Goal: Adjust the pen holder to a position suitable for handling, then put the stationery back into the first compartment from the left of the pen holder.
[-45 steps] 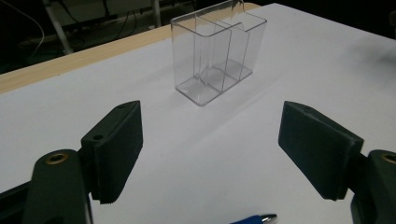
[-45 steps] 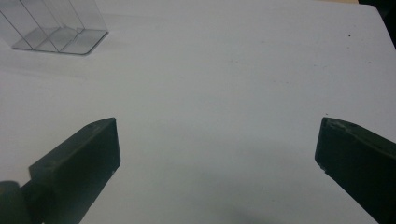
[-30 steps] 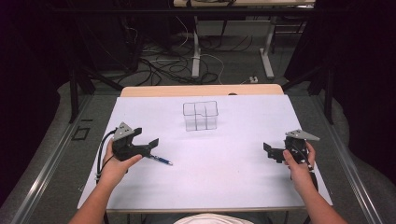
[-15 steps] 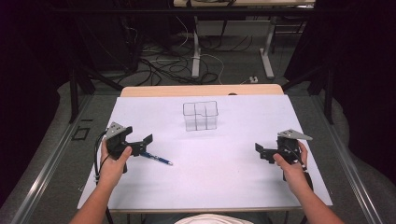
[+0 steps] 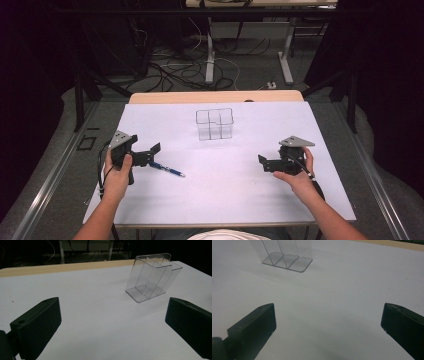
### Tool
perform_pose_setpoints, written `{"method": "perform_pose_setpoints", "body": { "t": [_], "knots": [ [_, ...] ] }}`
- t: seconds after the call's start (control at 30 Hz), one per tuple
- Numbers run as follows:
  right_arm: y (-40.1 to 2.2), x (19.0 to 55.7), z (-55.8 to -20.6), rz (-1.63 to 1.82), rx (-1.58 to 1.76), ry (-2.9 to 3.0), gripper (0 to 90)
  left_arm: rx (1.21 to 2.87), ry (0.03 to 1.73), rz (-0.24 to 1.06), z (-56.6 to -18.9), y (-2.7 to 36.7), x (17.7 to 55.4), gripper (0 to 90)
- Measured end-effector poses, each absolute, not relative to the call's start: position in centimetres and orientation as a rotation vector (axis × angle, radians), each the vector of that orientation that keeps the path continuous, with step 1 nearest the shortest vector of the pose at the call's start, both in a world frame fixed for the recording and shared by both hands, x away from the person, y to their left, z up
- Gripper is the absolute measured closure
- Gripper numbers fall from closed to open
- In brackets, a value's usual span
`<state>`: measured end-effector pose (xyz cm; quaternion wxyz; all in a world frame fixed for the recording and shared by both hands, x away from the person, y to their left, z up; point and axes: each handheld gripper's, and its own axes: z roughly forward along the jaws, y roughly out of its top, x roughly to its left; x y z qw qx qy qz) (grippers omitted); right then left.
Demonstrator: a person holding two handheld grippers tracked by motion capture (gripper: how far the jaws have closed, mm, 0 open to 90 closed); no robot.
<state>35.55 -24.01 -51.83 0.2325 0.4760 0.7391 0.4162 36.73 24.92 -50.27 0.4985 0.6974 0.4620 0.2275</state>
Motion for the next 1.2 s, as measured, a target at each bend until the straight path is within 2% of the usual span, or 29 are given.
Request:
{"method": "perform_pose_setpoints", "body": {
  "t": [0.67,1.2],
  "knots": [
    [-16.8,37.5,-51.7,1.175,1.115,2.131,0.1,1.624,1.141,0.541,-50.1,25.7,36.6,0.6],
    [-12.0,38.0,-51.4,1.295,1.019,2.190,11.0,1.606,1.150,0.542,-50.1,26.0,36.5,0.9]
  ]
}}
